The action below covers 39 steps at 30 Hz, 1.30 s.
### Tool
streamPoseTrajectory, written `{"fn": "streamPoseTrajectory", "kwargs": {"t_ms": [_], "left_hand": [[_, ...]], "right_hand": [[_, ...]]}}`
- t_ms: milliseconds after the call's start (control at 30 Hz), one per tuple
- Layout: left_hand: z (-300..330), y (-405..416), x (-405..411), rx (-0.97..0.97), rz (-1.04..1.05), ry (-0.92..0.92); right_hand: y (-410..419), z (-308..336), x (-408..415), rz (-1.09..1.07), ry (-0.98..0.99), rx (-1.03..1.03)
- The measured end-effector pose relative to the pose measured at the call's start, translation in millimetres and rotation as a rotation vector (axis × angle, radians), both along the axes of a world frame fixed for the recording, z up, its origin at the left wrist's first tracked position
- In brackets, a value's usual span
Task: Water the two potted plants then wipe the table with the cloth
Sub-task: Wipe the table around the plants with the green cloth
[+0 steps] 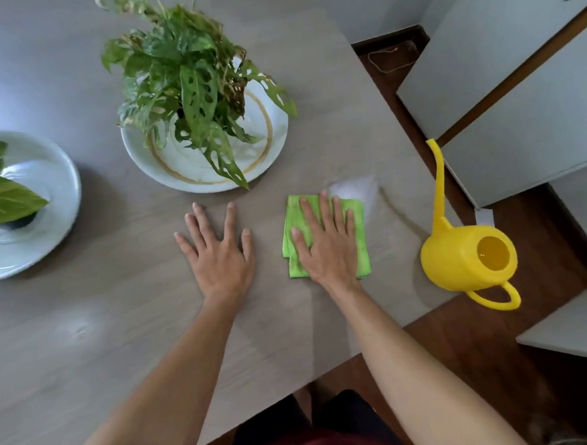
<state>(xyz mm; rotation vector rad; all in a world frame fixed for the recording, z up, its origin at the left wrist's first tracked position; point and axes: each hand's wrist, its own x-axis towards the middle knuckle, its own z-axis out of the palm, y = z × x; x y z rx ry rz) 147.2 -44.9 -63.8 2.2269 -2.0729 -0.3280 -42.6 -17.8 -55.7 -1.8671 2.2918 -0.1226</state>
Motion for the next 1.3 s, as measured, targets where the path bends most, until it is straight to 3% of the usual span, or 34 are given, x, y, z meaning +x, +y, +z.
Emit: {"fn": "streamPoseTrajectory", "kwargs": {"t_ms": [233, 667, 833, 1000, 1200, 1300], "left_hand": [[0.2, 0.4, 0.5, 0.012, 0.003, 0.009], [-1.6, -1.6, -0.8, 0.02, 0.016, 0.013], [-5.4, -1.0, -1.8, -0.006, 0.014, 0.007], [-7.2, -0.7, -3.2, -0.029, 0.013, 0.002], [-1.3, 0.6, -2.6, -0.031, 0.023, 0.012], [0.9, 0.7, -1.3, 0.004, 0.018, 0.004]], "right_hand": [[19.5, 3.4, -57.8, -0.354, 0.039, 0.049], [-58.1, 11.9, -119.5, -0.743, -0.07, 0.072], [-106.1, 11.7, -126.3, -0.684, -0.041, 0.076], [-130.5, 7.1, -78.0, -0.431, 0.026, 0.083], [-67.2, 0.8, -10.3, -0.072, 0.008, 0.019], [-23.0, -3.3, -26.9, -0.028, 0.023, 0.035]]}}
